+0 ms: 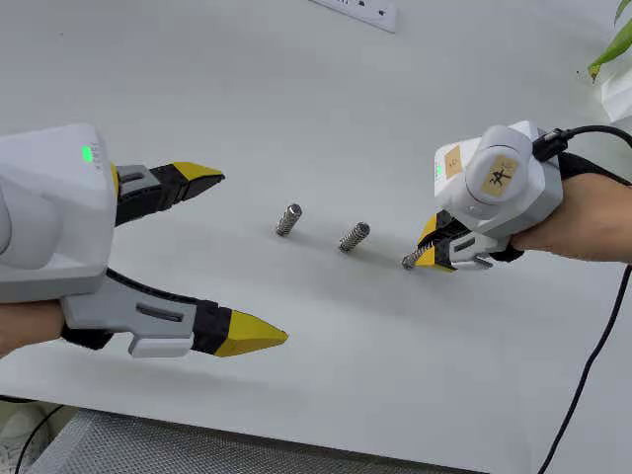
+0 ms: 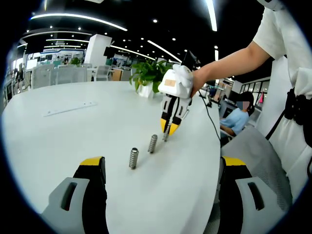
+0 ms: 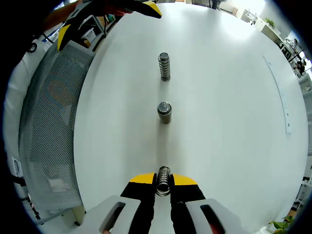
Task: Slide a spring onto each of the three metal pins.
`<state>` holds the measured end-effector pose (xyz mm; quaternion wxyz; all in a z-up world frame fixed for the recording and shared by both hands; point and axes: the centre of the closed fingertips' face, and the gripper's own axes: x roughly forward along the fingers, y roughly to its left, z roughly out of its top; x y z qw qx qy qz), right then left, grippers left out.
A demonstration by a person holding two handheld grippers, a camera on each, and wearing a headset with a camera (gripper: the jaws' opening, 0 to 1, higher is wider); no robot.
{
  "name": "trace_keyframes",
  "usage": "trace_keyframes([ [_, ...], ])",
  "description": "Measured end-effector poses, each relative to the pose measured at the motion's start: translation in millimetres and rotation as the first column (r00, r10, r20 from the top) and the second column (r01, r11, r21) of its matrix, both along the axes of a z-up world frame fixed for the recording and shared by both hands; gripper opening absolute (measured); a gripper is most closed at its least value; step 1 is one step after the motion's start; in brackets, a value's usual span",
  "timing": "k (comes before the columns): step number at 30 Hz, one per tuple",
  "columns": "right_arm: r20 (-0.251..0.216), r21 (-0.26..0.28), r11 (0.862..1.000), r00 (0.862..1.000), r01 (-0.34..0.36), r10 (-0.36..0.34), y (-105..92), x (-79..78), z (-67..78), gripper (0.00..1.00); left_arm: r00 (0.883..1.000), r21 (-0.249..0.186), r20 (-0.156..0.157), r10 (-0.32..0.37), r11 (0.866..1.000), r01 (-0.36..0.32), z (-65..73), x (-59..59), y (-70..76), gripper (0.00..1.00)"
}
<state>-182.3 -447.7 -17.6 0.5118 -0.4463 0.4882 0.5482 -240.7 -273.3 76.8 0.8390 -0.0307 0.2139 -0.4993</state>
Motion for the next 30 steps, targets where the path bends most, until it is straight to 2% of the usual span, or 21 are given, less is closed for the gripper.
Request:
trace_keyframes([
  [12,0.000,0.002,1.000,1.000,0.005,-0.005,7.4,-9.3,1.1,0.08,1.000,0.000,-0.002,0.000,1.000,0.000,1.1,-0.8,0.1,0.96],
  [21,0.001,0.010,1.000,1.000,0.017,-0.017,6.9,-9.5,0.3,0.09,1.000,0.006,0.000,0.000,1.000,0.000,3.0,-2.0,0.0,0.95],
  [30,0.013,0.051,0.998,0.999,0.047,-0.048,8.9,-6.7,9.2,0.16,1.000,0.022,0.009,-0.006,1.000,0.006,6.1,-3.0,0.3,0.96],
])
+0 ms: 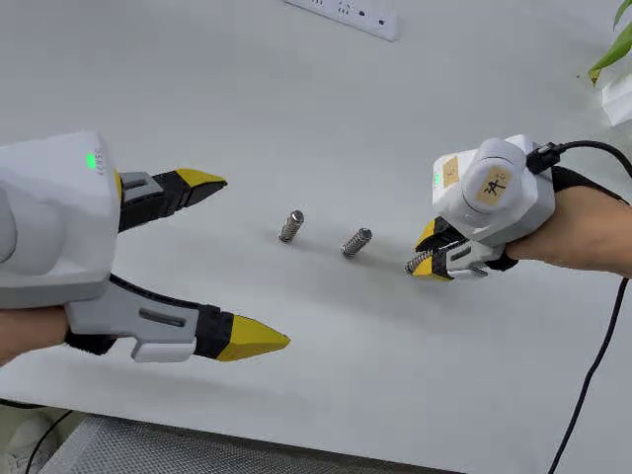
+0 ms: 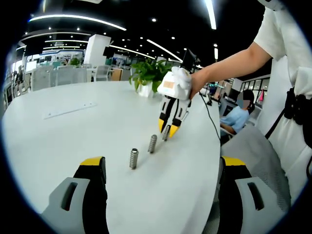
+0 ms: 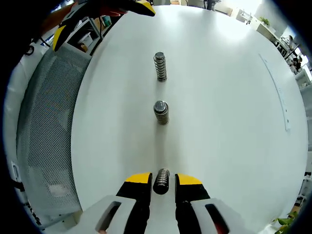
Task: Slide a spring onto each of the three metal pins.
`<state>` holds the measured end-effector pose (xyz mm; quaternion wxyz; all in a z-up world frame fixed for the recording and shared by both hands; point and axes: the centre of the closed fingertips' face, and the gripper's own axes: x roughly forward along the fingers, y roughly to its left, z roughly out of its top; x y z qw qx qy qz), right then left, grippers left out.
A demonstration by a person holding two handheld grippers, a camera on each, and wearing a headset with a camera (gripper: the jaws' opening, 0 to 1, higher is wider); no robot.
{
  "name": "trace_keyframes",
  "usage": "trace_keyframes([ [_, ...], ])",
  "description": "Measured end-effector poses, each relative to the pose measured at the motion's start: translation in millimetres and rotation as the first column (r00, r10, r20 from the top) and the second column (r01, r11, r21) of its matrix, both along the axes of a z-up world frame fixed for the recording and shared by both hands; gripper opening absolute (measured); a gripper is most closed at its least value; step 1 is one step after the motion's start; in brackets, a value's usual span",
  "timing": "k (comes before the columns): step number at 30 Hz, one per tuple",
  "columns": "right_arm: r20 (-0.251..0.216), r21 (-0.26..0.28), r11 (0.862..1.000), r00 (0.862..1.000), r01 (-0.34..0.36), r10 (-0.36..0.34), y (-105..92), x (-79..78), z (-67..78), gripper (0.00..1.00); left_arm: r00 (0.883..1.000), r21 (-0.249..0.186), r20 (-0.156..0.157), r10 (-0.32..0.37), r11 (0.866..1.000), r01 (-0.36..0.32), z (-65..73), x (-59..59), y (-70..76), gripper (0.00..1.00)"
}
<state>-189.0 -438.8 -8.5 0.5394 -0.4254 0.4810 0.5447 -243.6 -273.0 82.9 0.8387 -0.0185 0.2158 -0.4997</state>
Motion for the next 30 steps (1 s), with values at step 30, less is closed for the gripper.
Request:
trace_keyframes([
  [30,-0.002,0.525,0.756,0.889,0.390,-0.457,-45.1,-27.0,84.8,0.56,0.997,0.124,0.066,-0.038,0.992,0.030,7.2,-8.6,14.0,0.99],
])
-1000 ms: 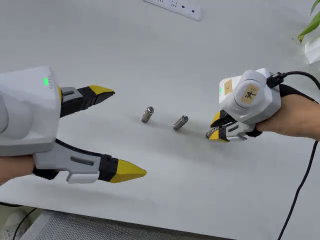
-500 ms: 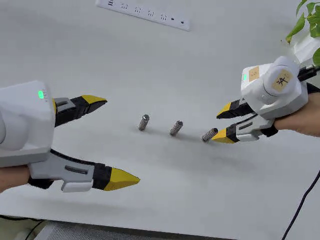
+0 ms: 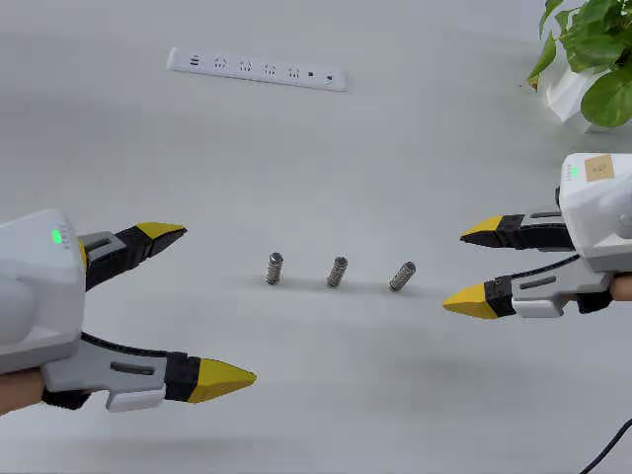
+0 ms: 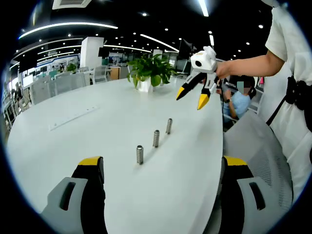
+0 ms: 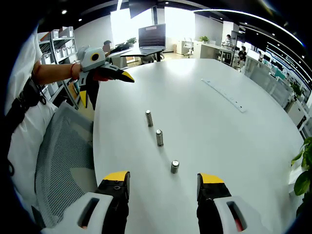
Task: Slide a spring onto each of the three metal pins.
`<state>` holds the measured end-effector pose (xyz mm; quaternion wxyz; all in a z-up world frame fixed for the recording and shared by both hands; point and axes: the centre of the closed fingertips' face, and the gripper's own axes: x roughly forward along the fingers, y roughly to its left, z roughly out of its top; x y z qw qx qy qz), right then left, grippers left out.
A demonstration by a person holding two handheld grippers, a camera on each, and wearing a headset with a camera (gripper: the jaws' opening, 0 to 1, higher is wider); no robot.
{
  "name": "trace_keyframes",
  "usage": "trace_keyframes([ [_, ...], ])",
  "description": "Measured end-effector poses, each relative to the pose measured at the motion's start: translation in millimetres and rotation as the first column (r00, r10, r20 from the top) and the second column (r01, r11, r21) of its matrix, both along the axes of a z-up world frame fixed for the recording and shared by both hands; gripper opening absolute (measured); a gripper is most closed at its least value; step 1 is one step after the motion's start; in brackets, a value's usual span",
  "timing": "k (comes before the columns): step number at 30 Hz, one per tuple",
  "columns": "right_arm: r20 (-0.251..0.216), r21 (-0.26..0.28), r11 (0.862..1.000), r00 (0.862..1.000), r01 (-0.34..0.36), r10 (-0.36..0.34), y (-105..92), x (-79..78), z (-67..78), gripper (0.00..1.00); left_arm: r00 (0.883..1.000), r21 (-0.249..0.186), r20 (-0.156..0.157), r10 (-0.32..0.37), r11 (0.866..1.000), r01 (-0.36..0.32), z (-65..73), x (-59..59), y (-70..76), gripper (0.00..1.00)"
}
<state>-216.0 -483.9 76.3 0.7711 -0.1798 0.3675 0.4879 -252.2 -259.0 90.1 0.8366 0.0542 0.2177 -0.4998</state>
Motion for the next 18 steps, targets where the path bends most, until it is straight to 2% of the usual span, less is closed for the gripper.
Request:
trace_keyframes([
  [4,0.022,0.060,0.997,0.999,0.039,-0.041,-7.2,-14.7,-1.7,0.65,1.000,0.015,0.012,-0.002,1.000,0.002,-1.9,-0.8,1.6,0.99],
  [6,0.018,0.096,0.993,0.997,0.068,-0.070,-10.4,-21.9,-4.2,0.71,1.000,0.016,0.014,0.007,1.000,-0.007,-2.5,0.4,2.8,0.99],
  [8,0.037,0.135,0.987,0.995,0.086,-0.092,-11.4,-25.2,-4.0,0.78,1.000,0.013,0.013,0.015,1.000,-0.015,-3.1,1.7,3.6,0.99],
  [12,0.063,0.204,0.971,0.988,0.126,-0.142,-12.2,-29.5,-2.3,0.85,1.000,0.036,0.019,0.020,0.999,-0.020,-8.0,3.0,4.5,0.99],
  [14,0.064,0.224,0.965,0.986,0.136,-0.154,-12.4,-33.2,-3.6,0.89,1.000,0.044,0.014,0.023,0.999,-0.024,-11.2,3.1,4.9,0.99],
  [18,0.063,0.231,0.961,0.983,0.154,-0.173,-14.6,-39.1,-7.8,0.90,1.000,0.067,0.010,0.024,0.997,-0.025,-18.6,1.5,5.6,0.99],
])
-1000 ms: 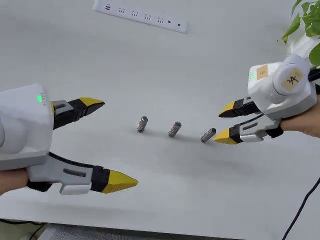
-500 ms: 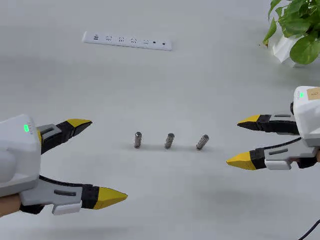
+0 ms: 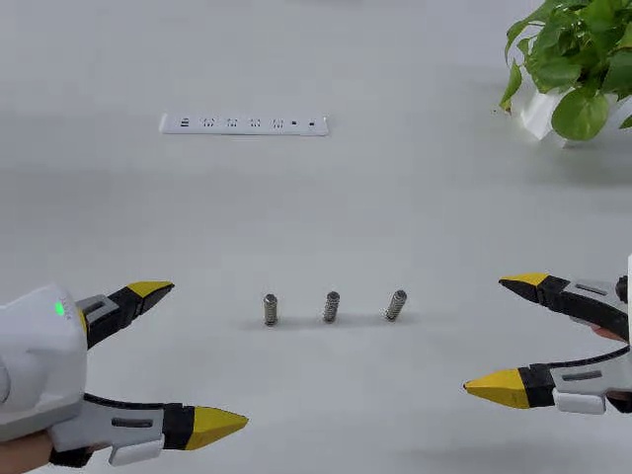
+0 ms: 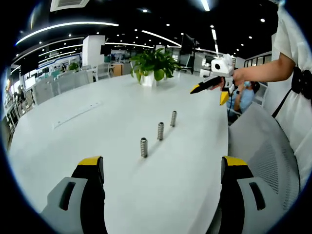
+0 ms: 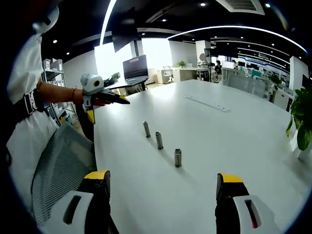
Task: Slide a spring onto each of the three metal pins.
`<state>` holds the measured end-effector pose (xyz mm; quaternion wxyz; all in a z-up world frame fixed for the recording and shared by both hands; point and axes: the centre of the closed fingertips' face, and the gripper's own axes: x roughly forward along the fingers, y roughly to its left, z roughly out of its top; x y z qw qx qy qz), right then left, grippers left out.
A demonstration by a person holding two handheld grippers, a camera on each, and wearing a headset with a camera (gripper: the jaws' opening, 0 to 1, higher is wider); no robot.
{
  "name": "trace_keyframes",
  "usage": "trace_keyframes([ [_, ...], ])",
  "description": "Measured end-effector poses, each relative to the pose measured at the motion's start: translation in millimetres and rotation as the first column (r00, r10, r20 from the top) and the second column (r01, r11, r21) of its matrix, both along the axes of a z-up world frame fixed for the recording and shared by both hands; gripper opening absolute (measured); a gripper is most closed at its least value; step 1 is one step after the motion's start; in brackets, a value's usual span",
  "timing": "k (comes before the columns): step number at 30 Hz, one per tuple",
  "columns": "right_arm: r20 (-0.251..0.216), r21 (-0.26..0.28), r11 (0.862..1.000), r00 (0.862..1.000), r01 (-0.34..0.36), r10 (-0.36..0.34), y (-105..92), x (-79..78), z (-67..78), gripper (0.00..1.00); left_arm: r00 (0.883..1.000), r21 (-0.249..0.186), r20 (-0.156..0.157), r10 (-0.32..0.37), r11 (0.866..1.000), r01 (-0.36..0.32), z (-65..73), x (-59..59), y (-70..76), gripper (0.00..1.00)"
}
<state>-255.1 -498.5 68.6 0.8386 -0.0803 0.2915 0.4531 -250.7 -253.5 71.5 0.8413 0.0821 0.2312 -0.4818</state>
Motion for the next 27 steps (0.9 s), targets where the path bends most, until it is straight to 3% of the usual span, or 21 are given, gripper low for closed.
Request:
trace_keyframes([
  [2,0.002,0.005,1.000,1.000,0.009,-0.009,-0.7,-2.2,0.1,0.90,1.000,0.022,0.003,-0.005,1.000,0.005,-4.0,-1.6,0.4,0.99],
  [27,0.042,0.022,0.999,0.999,0.032,-0.033,-5.5,-1.3,11.3,0.89,1.000,0.017,-0.001,-0.011,1.000,0.011,-10.5,-2.6,0.8,0.99],
])
